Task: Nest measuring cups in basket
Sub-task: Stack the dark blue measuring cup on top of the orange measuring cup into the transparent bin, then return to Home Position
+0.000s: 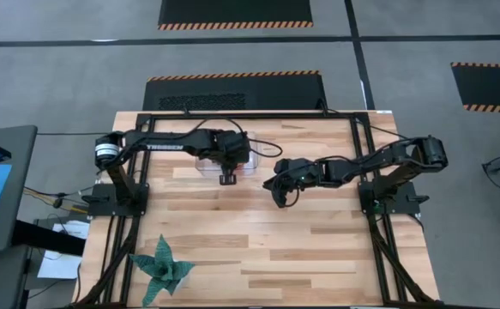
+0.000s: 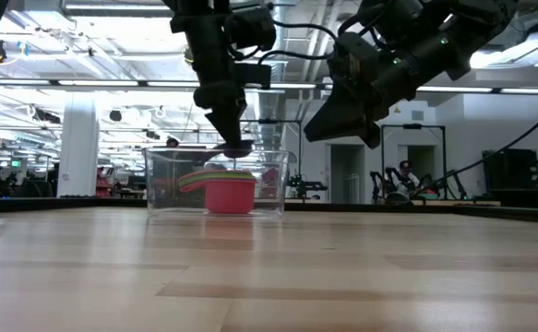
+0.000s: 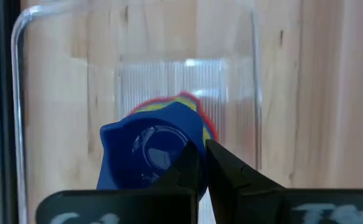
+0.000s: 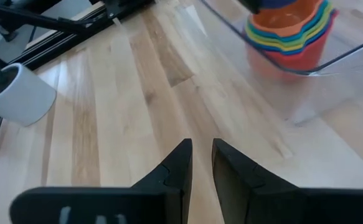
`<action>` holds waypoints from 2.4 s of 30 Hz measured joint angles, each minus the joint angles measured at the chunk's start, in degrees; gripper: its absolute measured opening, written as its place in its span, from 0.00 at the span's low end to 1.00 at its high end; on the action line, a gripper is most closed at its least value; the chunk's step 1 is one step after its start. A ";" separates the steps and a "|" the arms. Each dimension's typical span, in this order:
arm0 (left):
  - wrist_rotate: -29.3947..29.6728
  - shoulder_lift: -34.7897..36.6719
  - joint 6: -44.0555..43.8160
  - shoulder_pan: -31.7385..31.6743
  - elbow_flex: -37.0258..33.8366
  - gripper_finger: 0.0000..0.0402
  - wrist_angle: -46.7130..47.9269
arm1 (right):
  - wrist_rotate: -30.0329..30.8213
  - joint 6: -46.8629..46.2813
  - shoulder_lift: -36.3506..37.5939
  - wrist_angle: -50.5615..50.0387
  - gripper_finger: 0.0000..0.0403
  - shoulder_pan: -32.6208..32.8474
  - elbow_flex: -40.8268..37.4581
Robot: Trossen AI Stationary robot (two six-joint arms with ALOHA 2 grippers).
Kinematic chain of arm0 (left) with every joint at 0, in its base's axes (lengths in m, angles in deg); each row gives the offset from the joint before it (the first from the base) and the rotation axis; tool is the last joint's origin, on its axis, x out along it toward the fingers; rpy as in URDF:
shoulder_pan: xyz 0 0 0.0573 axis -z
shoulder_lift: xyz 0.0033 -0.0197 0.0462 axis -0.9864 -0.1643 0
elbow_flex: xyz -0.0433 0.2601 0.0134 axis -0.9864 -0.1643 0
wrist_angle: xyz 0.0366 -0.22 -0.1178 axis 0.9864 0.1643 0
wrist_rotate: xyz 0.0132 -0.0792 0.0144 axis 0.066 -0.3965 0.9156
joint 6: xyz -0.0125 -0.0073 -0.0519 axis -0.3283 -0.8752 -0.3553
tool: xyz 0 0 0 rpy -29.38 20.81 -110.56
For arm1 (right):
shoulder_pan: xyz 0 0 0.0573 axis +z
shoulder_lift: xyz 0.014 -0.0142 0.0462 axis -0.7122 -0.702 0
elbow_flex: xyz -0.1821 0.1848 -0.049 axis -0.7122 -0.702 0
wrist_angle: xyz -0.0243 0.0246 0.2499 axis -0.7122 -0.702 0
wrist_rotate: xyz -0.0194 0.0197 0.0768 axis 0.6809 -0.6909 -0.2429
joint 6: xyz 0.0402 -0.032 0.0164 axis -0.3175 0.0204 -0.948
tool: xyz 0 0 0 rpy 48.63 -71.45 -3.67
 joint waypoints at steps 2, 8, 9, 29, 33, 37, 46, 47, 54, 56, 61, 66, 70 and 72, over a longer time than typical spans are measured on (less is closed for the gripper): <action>1.16 -0.02 0.76 0.04 0.00 0.00 1.27 | 0.01 0.00 0.00 0.00 0.22 0.53 0.00; 1.56 -0.02 1.02 -0.49 0.00 0.01 1.06 | 0.01 0.02 0.00 0.02 0.22 1.96 0.00; 1.48 0.00 1.34 -0.56 0.00 0.02 0.98 | 0.01 0.03 0.00 0.09 0.22 2.13 0.00; 2.44 0.18 1.50 -0.56 0.40 0.15 4.09 | 0.01 0.04 0.00 0.11 0.22 2.62 0.00; 1.56 0.50 -6.16 0.62 5.70 0.15 11.46 | 0.13 -2.52 0.00 0.03 0.22 2.62 0.00; 2.34 0.50 -15.24 2.14 12.32 0.15 24.23 | 0.19 -5.22 0.00 -0.40 0.22 2.62 0.00; 2.11 0.46 -25.11 4.38 20.54 0.15 41.38 | 0.23 -6.17 0.00 -2.72 0.22 2.38 0.00; 2.13 0.48 -25.51 4.42 20.61 0.15 40.92 | 0.21 -7.97 0.00 -2.57 0.22 2.38 0.00; 2.19 0.44 -24.26 4.42 19.91 0.15 32.22 | -10.08 -14.13 0.00 1.41 0.22 2.88 -0.02; 2.20 0.44 -24.06 4.46 19.91 0.15 29.69 | -14.18 -14.25 0.54 4.74 0.22 2.91 -0.02; 2.40 0.44 -23.98 4.45 19.91 0.15 22.93 | -15.68 -14.38 3.22 11.29 0.22 3.21 -0.02; -0.70 0.44 -21.90 4.43 19.93 0.15 24.74 | -16.10 -9.63 10.26 14.70 0.22 4.48 -0.07; -2.30 0.81 -21.88 4.85 19.89 0.15 40.65 | -16.12 -0.82 19.39 12.28 0.22 7.24 0.00; 0.28 1.68 -24.96 5.60 19.57 0.15 44.49 | -16.25 3.38 24.14 8.22 0.22 8.49 0.00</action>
